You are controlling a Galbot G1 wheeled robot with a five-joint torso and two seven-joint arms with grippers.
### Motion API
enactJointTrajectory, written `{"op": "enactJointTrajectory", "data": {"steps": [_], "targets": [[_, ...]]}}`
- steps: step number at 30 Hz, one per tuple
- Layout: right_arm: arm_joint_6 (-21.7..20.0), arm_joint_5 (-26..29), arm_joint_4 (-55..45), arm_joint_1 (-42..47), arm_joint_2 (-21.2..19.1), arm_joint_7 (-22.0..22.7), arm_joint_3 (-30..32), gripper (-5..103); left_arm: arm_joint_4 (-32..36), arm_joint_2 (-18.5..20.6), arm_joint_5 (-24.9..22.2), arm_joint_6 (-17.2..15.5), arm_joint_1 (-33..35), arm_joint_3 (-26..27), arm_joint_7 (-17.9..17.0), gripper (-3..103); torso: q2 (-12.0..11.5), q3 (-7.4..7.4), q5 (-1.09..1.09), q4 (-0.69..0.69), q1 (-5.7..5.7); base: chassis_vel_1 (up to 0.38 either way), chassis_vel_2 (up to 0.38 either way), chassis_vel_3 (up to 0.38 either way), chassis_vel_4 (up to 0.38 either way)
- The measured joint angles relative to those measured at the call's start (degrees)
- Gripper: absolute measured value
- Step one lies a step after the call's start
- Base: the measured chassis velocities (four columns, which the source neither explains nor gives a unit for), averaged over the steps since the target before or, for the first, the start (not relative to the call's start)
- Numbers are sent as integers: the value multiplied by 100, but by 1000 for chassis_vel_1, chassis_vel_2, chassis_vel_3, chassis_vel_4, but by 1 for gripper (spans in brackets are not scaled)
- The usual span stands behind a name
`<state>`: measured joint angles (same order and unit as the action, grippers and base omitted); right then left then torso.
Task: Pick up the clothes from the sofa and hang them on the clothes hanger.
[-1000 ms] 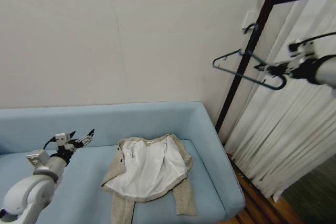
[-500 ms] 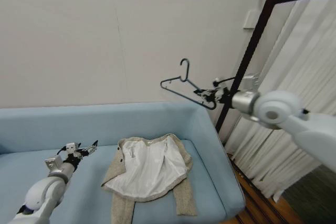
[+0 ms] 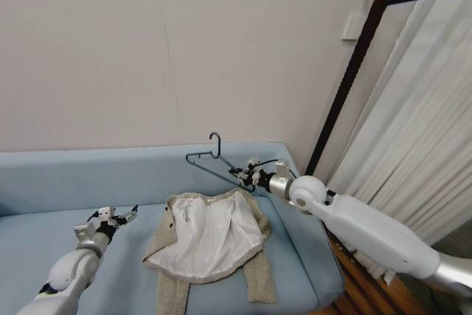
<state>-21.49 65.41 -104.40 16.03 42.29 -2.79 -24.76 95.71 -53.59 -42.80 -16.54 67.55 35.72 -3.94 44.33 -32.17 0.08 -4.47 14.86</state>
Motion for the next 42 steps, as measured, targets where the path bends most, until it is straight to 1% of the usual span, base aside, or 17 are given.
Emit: {"op": "enactJointTrajectory", "data": {"steps": [4, 5, 8, 9, 10, 14, 15, 19, 20, 25, 26, 30, 31, 34, 37, 38, 42], "targets": [[171, -244, 379, 489, 311, -308, 119, 8, -497, -13, -2, -16, -807, -774, -85, 100, 0, -1, 1, 1, 0, 0, 0, 0, 0], [171, -244, 379, 489, 311, -308, 119, 8, -497, -13, -2, -16, -807, -774, -85, 100, 0, -1, 1, 1, 0, 0, 0, 0, 0], [193, -497, 444, 1025, 387, -678, 350, 8, -835, -83, -74, -113, -1355, -1243, -171, 100, 0, -1, 1, 0, 1, 0, 0, 0, 0], [193, -497, 444, 1025, 387, -678, 350, 8, -835, -83, -74, -113, -1355, -1243, -171, 100, 0, -1, 1, 0, 1, 0, 0, 0, 0], [193, -545, 406, 1169, 374, -731, 420, 8, -945, -127, -104, -157, -1506, -1353, -234, 100, 0, -1, 2, -1, 1, 0, 0, 0, 0], [194, -632, 157, 1524, 251, -863, 688, 8, -1436, -323, -260, -300, -2017, -1713, -591, 100, 0, 0, 0, 0, 0, 0, 0, 0, 0], [194, -632, 157, 1524, 251, -863, 688, 8, -1436, -323, -260, -300, -2017, -1713, -591, 100, 0, 0, 0, 0, 0, 0, 0, 0, 0], [193, -637, -55, 1671, 191, -729, 923, 8, -2081, -548, -480, -365, -2540, -2004, -688, 100, 1, 0, 1, 1, 0, 0, 0, 0, 0], [193, -637, -55, 1671, 191, -729, 923, 8, -2081, -548, -480, -365, -2540, -2004, -688, 100, 1, 0, 1, 1, 0, 0, 0, 0, 0], [159, -592, -136, 1706, 136, -615, 1111, 8, -2794, -868, -678, -385, -2989, -2261, -565, 100, 0, 0, 1, 1, 0, 0, 0, 0, 0], [159, -592, -136, 1706, 136, -615, 1111, 8, -2794, -868, -678, -385, -2989, -2261, -565, 100, 0, 0, 1, 1, 0, 0, 0, 0, 0], [131, -519, -159, 1700, 45, -585, 1195, 8, -3280, -1204, -689, -384, -3217, -2328, -556, 100, 1, 0, 1, 0, 1, 0, 0, 0, 0], [131, -519, -159, 1700, 45, -585, 1195, 8, -3280, -1204, -689, -384, -3217, -2328, -556, 100, 1, 0, 1, 0, 1, 0, 0, 0, 0], [114, -448, -171, 1700, -55, -589, 1265, 8, -3622, -1357, -603, -331, -3359, -2318, -559, 100, 0, 0, 1, 0, 0, 0, 0, 0, 0], [92, -397, -177, 1729, -155, -629, 1343, 8, -3896, -1441, -529, -280, -3487, -2218, -555, 100, 0, 0, 0, 1, 1, 0, 0, 0, 0], [92, -397, -177, 1729, -155, -629, 1343, 8, -3896, -1441, -529, -280, -3487, -2218, -555, 100, 0, 0, 0, 1, 1, 0, 0, 0, 0], [63, -378, -158, 1798, -249, -723, 1405, 8, -4174, -1480, -490, -270, -3631, -2192, -396, 100, 1, 0, 1, 1, 0, 0, 0, 0, 0]]}}
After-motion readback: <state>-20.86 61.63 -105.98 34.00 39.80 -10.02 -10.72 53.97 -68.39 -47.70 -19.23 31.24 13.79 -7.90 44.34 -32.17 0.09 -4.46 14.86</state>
